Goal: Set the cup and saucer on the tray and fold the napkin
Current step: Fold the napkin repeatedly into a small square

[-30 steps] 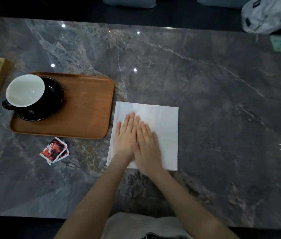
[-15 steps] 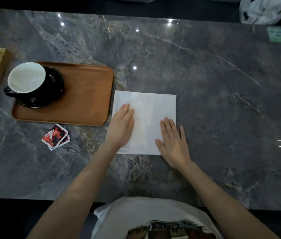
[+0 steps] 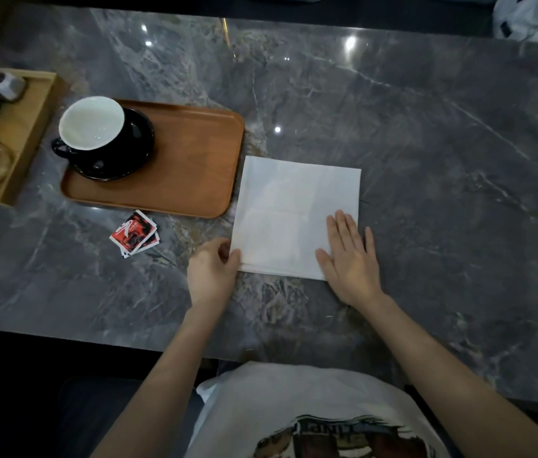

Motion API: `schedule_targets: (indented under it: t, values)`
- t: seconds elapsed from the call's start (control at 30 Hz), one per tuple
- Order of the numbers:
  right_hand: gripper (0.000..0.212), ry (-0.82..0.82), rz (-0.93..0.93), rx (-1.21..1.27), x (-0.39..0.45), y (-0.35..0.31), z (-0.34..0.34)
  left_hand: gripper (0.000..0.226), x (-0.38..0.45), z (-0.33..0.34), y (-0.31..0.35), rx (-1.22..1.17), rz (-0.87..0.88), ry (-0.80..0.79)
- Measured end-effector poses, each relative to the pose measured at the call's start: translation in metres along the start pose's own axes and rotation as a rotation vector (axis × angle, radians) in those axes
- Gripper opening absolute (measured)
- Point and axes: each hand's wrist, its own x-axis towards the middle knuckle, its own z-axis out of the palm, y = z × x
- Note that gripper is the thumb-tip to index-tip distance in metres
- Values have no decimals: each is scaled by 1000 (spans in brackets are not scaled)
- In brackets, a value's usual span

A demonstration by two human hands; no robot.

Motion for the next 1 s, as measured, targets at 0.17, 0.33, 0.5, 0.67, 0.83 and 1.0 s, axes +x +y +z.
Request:
schedule_targets:
  t: [0.17,0.33,0.5,0.67,0.83,1.0]
  values:
    - [66,-15,25,16,1,-7,-7,18,1,-8,10,-93,-132,-32]
    - [66,-32,22,-9,-1,-6,-10,7,4,-18,6,-241,-293,-156]
    - [65,-35,15,-5,-3,-7,-9,12,2,-14,-3,-176,-350,-231]
    - [60,-11,30,-42,-2,-13,-11,19,5,-15,-1,-188,-369,-283]
    - [48,183,-207,235,-4,-48,-23,28,9,-16,-3,-319,-474,-349]
    - [31,101,-475,231,-2,-101,-17,23,9,-19,-4,-430,-503,-392]
